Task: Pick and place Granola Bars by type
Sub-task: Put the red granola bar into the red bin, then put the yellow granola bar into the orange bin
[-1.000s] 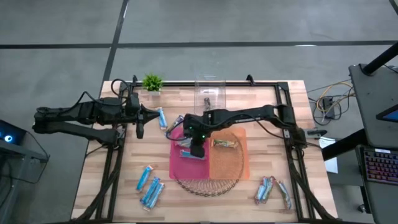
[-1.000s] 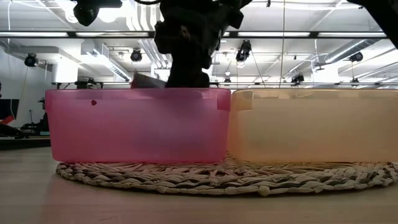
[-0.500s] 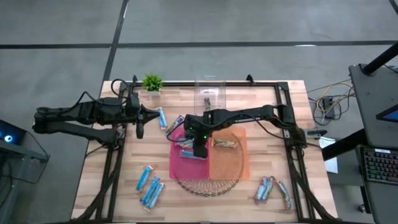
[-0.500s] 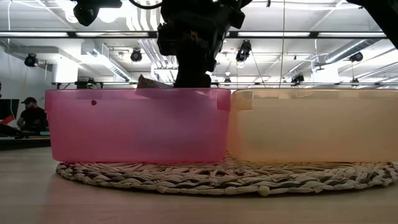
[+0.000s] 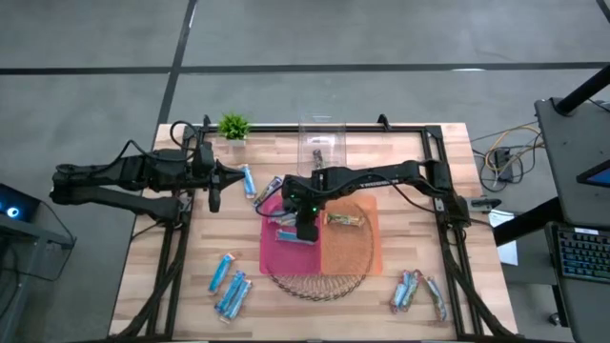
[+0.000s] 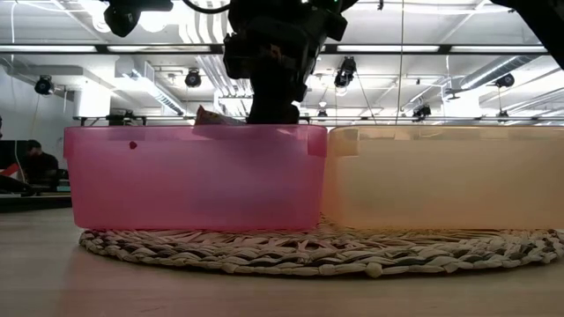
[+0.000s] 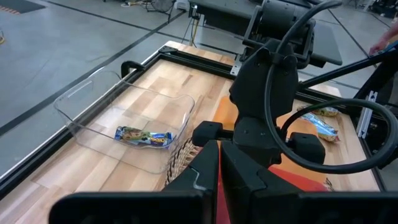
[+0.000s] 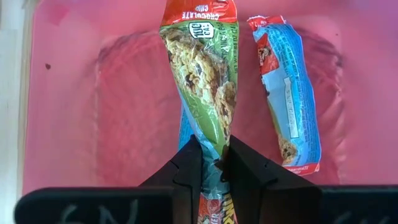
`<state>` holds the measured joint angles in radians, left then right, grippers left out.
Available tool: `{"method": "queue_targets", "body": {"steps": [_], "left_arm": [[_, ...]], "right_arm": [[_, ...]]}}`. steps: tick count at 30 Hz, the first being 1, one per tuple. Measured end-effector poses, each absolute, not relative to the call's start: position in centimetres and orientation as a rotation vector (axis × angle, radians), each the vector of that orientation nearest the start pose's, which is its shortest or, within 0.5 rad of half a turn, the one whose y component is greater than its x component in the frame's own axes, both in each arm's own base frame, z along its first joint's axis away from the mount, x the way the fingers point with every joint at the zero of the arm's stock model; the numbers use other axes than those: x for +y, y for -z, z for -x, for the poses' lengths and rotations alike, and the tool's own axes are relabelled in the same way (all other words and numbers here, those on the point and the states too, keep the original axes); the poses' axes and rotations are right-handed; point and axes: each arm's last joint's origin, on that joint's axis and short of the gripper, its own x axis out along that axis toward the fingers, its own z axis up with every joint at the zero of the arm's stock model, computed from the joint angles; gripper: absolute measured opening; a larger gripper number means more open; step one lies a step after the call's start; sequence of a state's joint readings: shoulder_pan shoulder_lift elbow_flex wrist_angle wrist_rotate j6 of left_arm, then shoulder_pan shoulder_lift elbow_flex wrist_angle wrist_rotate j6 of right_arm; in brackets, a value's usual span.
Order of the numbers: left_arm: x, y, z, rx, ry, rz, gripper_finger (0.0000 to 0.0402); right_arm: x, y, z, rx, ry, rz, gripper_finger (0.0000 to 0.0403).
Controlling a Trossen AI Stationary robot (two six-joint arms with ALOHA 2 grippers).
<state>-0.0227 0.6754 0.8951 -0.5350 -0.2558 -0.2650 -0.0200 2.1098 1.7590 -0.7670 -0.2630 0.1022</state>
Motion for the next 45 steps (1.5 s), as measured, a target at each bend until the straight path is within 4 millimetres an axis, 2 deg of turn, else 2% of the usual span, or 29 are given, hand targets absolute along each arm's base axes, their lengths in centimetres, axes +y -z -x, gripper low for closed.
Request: {"method": "queue_targets", "body": {"steps": [4, 13, 19, 28, 37, 45], "left_arm": [[0.4, -35.1, -13.1, 0.280, -0.271, 0.219, 0.0000], [0.4, -35.1, -13.1, 0.279, -0.273, 0.227, 0.0000], [0.4, -35.0, -13.2, 0.282, -0.273, 0.226, 0.0000], [0.4, -35.1, -13.2, 0.282, -0.273, 0.226, 0.0000], [0.5, -34.9, -13.5, 0.292, -0.284, 0.223, 0.0000], [0.4, -34.6, -14.2, 0.322, -0.287, 0.218, 0.0000]], "right_arm": [[-0.1, -21.6, -44.7, 1.131, -0.153, -0.261, 0.0063], [-0.2, -21.5, -44.7, 1.137, -0.144, -0.274, 0.0137], [-0.1, -21.4, -44.7, 1.137, -0.145, -0.274, 0.0152], [-0.1, -21.4, -44.7, 1.133, -0.164, -0.245, 0.0120], [0.0, -21.5, -44.7, 1.129, -0.209, -0.241, 0.0016], [0.0, -21.9, -44.5, 1.125, -0.212, -0.240, 0.0008]]}}
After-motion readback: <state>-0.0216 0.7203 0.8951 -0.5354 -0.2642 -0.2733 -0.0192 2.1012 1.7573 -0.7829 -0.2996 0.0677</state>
